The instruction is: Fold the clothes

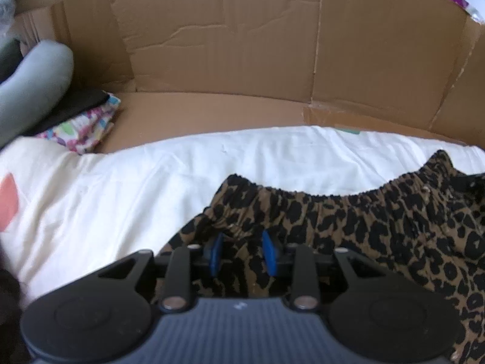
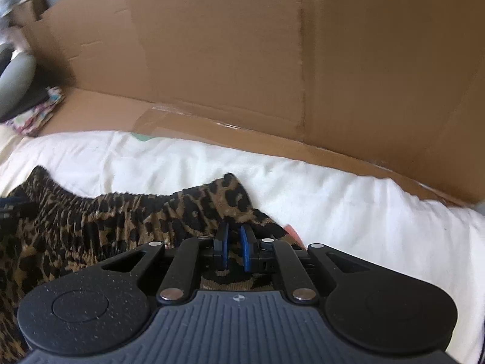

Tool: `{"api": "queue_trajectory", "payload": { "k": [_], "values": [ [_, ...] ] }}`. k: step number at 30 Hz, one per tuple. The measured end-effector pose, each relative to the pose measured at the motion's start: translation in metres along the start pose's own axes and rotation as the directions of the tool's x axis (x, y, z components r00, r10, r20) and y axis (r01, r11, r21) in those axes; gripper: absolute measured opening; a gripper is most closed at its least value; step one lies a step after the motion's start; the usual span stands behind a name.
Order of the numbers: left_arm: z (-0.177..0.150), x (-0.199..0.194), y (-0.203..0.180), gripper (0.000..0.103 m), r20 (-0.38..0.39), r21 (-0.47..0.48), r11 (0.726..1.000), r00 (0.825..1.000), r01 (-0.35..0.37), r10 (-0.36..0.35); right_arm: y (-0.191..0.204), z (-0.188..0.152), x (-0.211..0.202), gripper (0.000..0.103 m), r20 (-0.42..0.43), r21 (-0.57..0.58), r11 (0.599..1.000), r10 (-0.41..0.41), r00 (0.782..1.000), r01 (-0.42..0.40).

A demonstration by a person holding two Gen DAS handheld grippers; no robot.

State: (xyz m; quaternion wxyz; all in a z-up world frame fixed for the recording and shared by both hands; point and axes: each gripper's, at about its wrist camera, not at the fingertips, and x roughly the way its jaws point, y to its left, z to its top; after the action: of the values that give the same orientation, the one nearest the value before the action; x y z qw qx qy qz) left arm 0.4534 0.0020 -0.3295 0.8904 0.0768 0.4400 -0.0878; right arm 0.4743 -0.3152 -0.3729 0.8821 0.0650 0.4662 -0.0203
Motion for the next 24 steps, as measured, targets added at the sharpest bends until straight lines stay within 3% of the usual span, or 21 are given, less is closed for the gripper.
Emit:
{"api": "queue_trajectory", "payload": {
  "k": [2,5,11,24],
  "values": [
    [-0.001,-0.008,-0.003,0.018,0.006,0.012,1.000,1.000,0.000,0.000,-0.005,0.000,-0.011,0.014,0.014,0.018,1.000,0.014,1.000,-0.015],
    [-0.003,-0.020,-0.008,0.019,0.015,0.029,1.000,1.000,-0.001,0.000,-0.014,-0.004,-0.030,0.015,0.025,0.036,0.994,0.106,0.994,-0.107],
    [-0.008,-0.045,-0.016,0.019,0.031,0.064,0.998,1.000,0.000,-0.002,-0.023,-0.025,-0.068,0.015,0.059,0.007,0.981,0.195,0.979,-0.196],
    [-0.067,-0.089,-0.018,0.026,-0.009,0.068,0.997,0.999,0.046,-0.046,-0.048,-0.092,-0.114,0.016,0.056,-0.024,0.975,0.221,0.974,-0.220]
  ]
}}
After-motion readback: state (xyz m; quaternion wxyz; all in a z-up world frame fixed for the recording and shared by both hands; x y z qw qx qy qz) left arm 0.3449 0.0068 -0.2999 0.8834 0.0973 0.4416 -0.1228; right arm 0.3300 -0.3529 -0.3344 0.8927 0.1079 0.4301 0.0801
